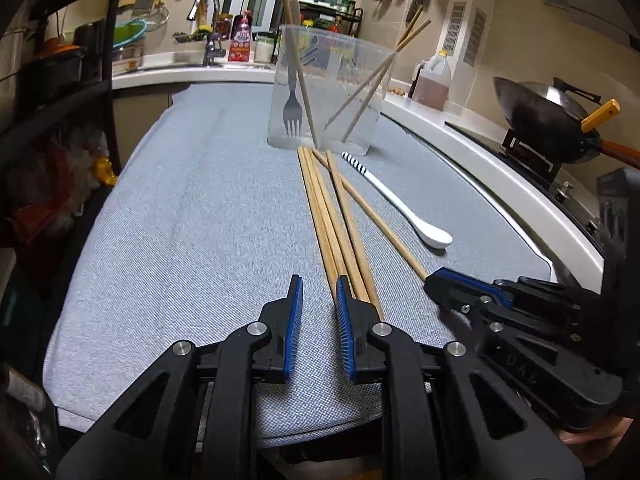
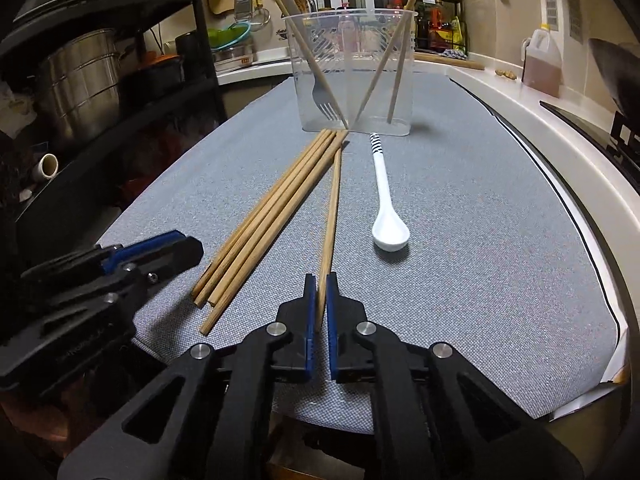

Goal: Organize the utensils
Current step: 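Lower the right tool and close it on another wooden chopstick, then close the left tool on two chopsticks while the right tool holds its chopstick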

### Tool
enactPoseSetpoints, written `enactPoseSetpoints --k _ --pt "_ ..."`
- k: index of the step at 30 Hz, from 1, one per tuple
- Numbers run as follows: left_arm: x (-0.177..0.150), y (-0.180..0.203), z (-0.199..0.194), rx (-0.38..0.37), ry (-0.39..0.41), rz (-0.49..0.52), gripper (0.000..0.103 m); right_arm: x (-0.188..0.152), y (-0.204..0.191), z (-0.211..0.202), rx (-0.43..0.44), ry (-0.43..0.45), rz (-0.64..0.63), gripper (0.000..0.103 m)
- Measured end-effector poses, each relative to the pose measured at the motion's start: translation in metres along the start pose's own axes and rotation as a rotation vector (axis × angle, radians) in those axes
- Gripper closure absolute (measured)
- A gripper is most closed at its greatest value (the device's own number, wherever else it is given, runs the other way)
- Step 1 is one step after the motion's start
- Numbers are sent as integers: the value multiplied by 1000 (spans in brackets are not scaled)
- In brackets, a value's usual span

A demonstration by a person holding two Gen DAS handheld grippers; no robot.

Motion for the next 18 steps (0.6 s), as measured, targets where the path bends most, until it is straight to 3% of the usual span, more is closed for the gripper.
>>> enactPoseSetpoints --k 10,14,18 --pt "-2 14 -1 -21 -5 30 89 0 4 -1 -4 1 11 98" --pt "-4 12 1 35 -6 52 90 -1 4 -2 -9 0 8 98" --pt "-5 6 -2 46 6 38 91 -2 7 -4 -16 0 16 98"
Point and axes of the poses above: each gripper's, at about its wrist camera, not at the fingertips, and z roughly the way its jaws point, y to its right, x to its top, the point moved 7 cm from there along z, roughly the way its jaws point, and after that the axes turned 9 degrees about x, right-handed, at the moved point
